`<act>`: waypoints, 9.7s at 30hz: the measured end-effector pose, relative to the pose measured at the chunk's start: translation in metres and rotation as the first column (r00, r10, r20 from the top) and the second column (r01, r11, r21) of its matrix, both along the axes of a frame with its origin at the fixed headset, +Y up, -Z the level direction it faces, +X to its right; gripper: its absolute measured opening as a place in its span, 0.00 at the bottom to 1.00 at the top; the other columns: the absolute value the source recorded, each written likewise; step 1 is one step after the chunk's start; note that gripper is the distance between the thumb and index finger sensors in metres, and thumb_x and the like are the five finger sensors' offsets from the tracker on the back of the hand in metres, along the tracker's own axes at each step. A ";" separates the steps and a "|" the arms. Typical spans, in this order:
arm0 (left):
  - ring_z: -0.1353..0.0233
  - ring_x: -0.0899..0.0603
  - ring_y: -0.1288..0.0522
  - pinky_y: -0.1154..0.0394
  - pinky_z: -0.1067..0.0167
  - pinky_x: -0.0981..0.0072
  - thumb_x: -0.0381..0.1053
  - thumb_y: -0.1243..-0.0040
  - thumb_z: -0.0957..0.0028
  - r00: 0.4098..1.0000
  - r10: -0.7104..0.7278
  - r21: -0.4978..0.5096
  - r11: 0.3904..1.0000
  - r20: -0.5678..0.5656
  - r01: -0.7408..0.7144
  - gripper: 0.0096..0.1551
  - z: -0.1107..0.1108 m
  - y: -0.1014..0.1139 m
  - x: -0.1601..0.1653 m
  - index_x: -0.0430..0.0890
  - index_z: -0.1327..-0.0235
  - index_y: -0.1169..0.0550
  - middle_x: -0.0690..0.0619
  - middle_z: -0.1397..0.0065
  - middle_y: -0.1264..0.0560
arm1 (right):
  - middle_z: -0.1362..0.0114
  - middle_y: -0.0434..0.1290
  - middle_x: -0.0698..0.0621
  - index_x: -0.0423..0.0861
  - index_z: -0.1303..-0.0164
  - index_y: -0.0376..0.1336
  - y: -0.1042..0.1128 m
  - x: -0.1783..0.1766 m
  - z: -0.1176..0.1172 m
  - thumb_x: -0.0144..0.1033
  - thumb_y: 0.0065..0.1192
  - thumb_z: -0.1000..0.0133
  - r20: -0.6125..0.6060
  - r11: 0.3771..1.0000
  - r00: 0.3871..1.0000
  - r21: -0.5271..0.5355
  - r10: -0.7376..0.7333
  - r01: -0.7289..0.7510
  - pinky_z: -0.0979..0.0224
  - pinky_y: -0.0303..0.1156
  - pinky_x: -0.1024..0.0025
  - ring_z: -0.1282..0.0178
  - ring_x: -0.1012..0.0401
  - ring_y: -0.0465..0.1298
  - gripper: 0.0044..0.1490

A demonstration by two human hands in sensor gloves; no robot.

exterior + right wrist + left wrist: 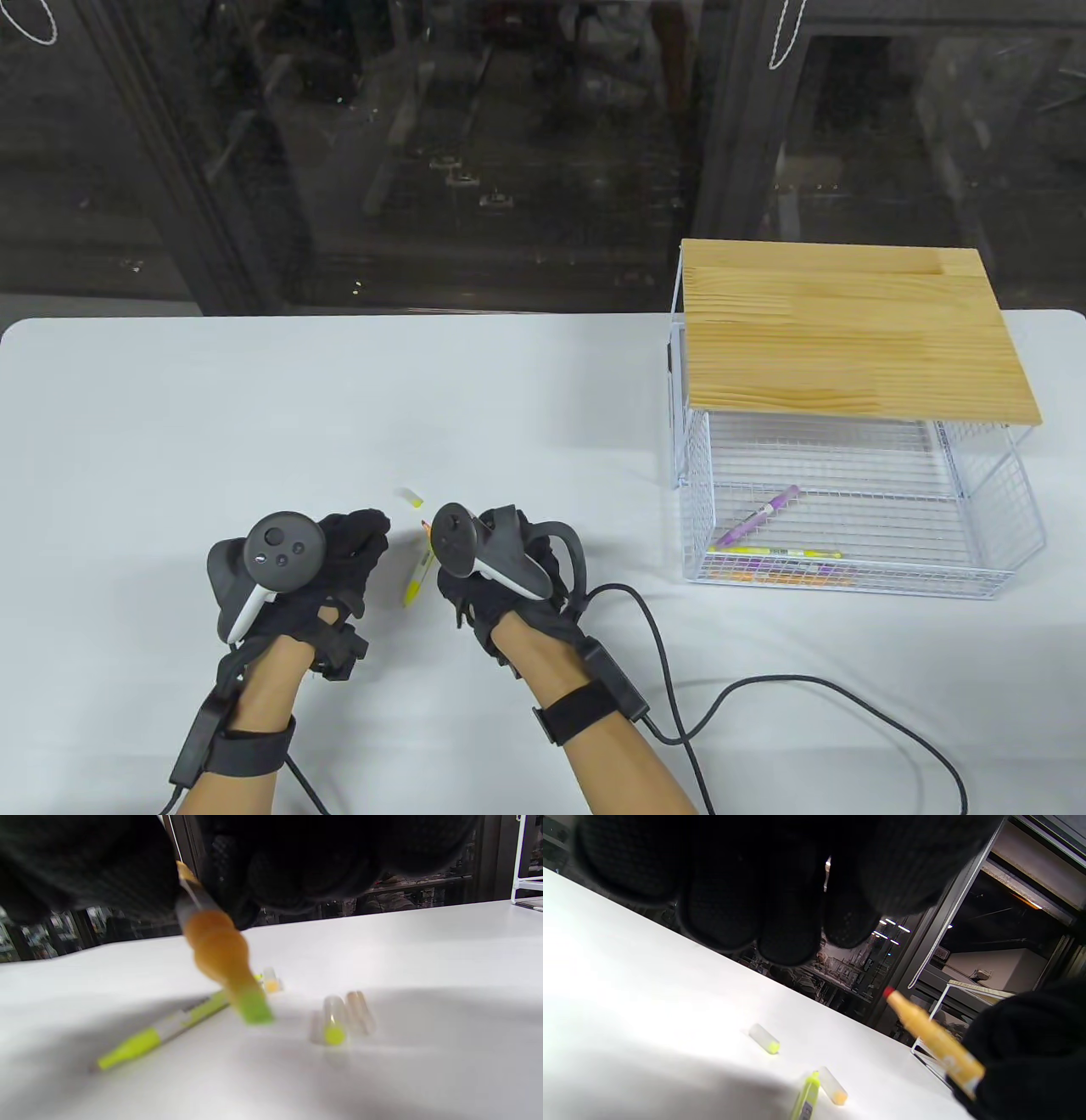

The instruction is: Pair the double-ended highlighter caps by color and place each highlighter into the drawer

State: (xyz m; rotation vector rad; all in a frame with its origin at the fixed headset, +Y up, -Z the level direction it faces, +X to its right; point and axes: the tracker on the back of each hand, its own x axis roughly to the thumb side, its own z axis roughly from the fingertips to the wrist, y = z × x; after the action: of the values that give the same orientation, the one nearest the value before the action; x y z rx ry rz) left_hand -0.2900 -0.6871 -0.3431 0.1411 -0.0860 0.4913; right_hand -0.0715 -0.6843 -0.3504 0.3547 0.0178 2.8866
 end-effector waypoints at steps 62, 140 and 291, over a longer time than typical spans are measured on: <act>0.46 0.38 0.18 0.21 0.51 0.41 0.49 0.28 0.59 0.995 -0.025 0.017 1.000 0.100 0.023 0.29 0.006 0.003 0.025 0.53 0.40 0.18 0.52 0.41 0.14 | 0.44 0.87 0.48 0.49 0.46 0.79 -0.020 0.091 -0.002 0.53 0.68 0.49 0.104 0.972 0.982 0.190 -0.160 0.139 0.48 0.80 0.52 0.49 0.47 0.85 0.29; 0.45 0.37 0.18 0.21 0.50 0.40 0.48 0.29 0.58 0.968 -0.227 -0.041 0.972 0.108 0.232 0.29 0.006 -0.009 0.039 0.53 0.40 0.18 0.51 0.40 0.14 | 0.47 0.78 0.46 0.54 0.49 0.77 -0.027 0.123 0.007 0.45 0.71 0.50 0.117 0.920 0.922 -0.099 -0.368 0.380 0.42 0.71 0.49 0.47 0.47 0.73 0.21; 0.42 0.38 0.19 0.22 0.47 0.38 0.54 0.32 0.58 0.980 -0.183 0.225 0.961 0.079 0.162 0.26 0.011 0.008 0.035 0.55 0.44 0.14 0.53 0.38 0.16 | 0.40 0.77 0.48 0.56 0.40 0.71 -0.022 0.118 0.015 0.44 0.67 0.51 0.138 0.968 0.965 0.144 -0.225 0.205 0.38 0.72 0.46 0.42 0.47 0.75 0.27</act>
State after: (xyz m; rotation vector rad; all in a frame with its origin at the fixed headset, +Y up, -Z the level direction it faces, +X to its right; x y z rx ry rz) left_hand -0.2551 -0.6792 -0.3318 0.3217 -0.2479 0.3128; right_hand 0.0469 -0.7067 -0.3350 0.1451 -0.2201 2.6958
